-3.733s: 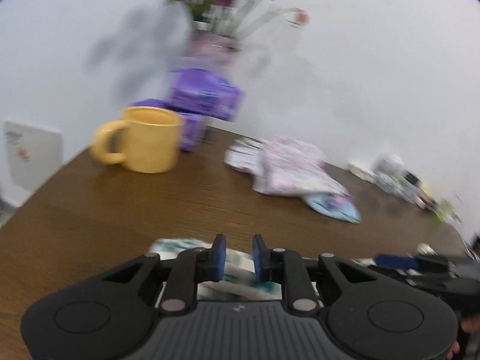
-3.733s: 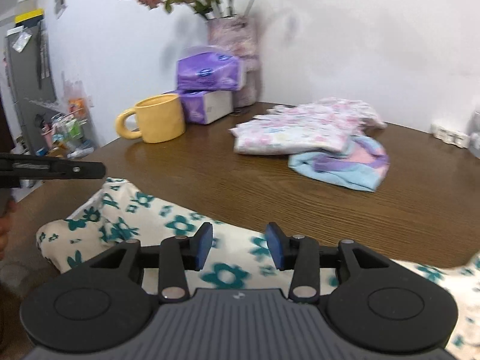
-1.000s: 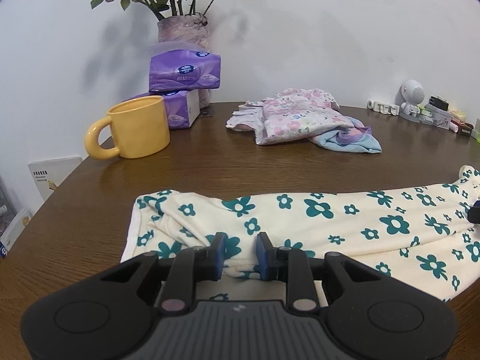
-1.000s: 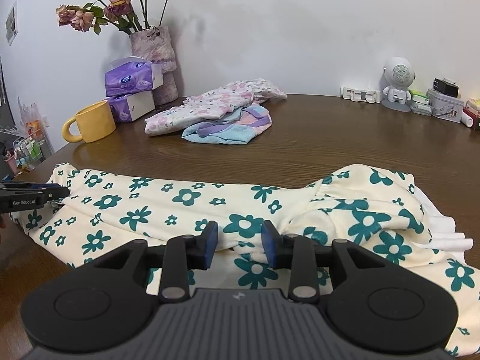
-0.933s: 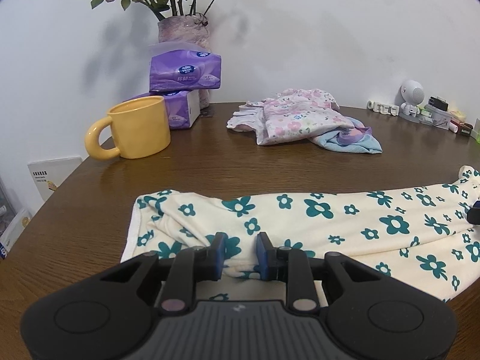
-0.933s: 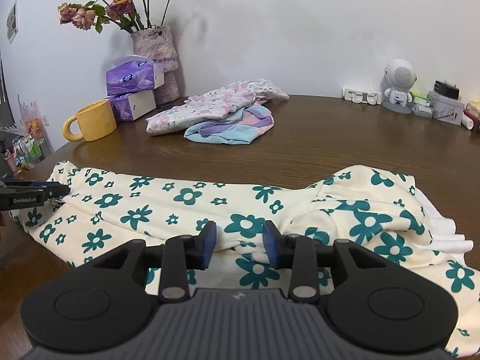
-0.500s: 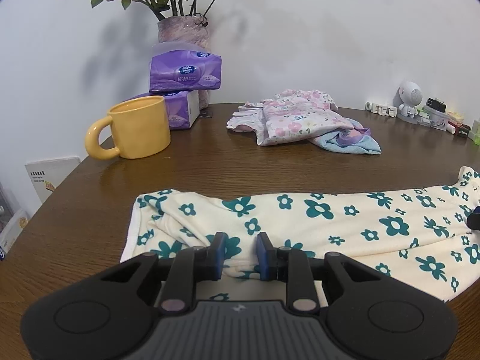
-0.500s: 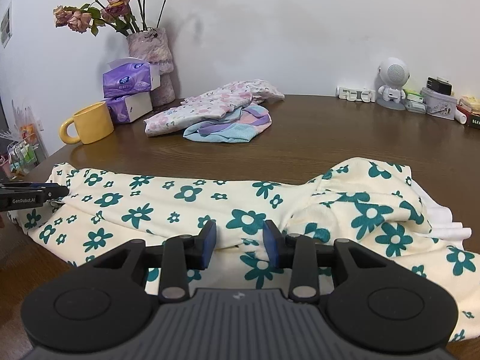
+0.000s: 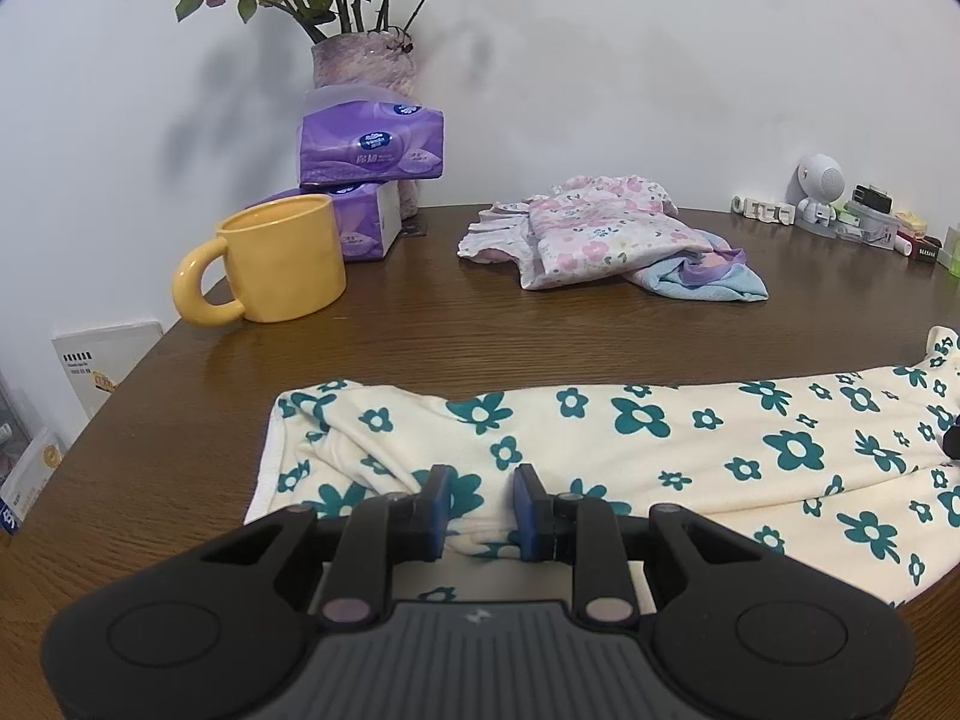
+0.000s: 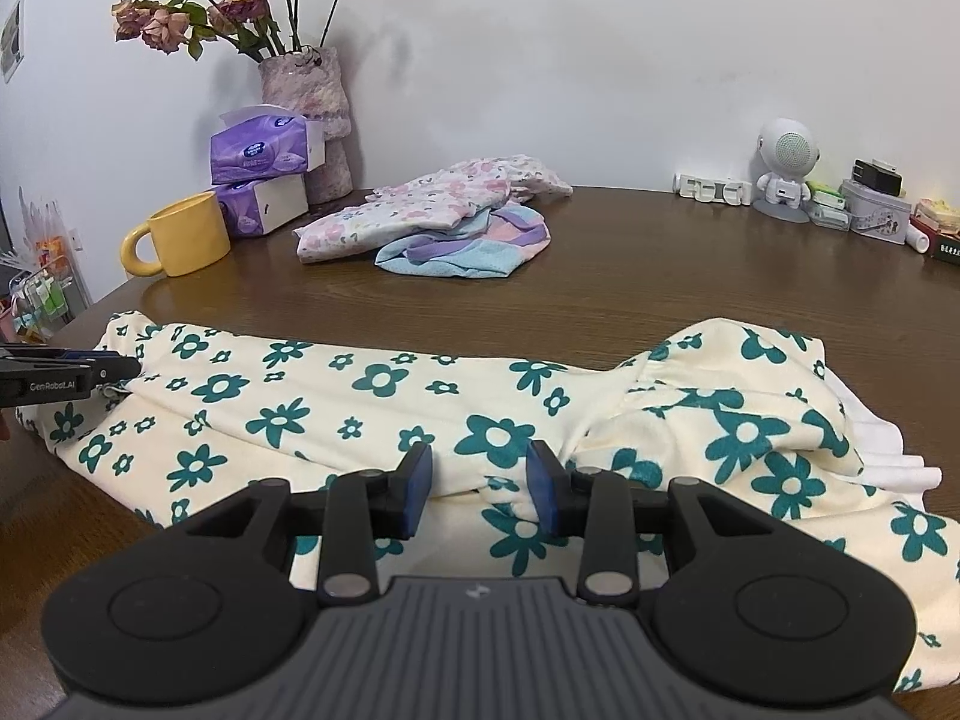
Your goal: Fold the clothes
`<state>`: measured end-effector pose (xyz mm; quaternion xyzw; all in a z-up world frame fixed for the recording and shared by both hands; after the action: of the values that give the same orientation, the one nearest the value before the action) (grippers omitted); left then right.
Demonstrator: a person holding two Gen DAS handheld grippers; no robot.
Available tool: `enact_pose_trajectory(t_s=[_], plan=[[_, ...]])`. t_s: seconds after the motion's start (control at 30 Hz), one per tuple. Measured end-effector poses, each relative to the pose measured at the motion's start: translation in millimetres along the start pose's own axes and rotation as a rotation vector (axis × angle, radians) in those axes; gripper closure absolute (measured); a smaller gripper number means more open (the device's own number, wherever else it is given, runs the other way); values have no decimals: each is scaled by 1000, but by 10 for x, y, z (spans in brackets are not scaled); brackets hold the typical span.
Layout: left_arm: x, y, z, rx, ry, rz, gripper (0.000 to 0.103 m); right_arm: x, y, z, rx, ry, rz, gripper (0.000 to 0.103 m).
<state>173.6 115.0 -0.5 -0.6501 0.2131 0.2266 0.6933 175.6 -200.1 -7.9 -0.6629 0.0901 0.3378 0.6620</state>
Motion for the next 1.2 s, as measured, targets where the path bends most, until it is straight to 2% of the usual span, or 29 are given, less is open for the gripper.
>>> enact_pose_trajectory(t_s=[0.33,0.47,0.63,0.73,1.0,1.03,1.1,1.17,1.2], plan=[[64,-36,251,8,3,7,80,67,-35,159,-28,-48,9,68],[61,-24,329,8,39,3,80,99,-47,236,-41,-60,11,62],[59,-26,381,33,91,2,80,118,-42,282,-61,-42,11,62],[56,-22,421,24,120,1,80,121,-39,285,-65,-41,13,62],[0,-7,480,-54,134,0,81,118,-30,241,-66,-65,7,62],[-34,-11,484,-72,135,-5,79,113,-36,230,-60,-72,6,62],[-197,-31,487,-101,114,-61,66,75,-64,183,-34,-95,0,62],[-395,-45,470,-123,88,-127,44,-18,-131,81,8,-130,-27,61],[-498,-47,454,-135,76,-156,38,-66,-167,25,25,-144,-41,59]])
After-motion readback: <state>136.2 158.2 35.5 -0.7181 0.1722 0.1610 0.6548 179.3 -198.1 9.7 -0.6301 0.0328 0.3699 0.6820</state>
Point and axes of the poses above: each gripper's, at about its wrist camera, not at the fingertips, and x roughly the way its jaws point, z to its left, y to its underside, the point moved 3 cm from there along x, roughly the way its jaws point, and after that the axes turned 1 degree about x, right-handed, at the moved point
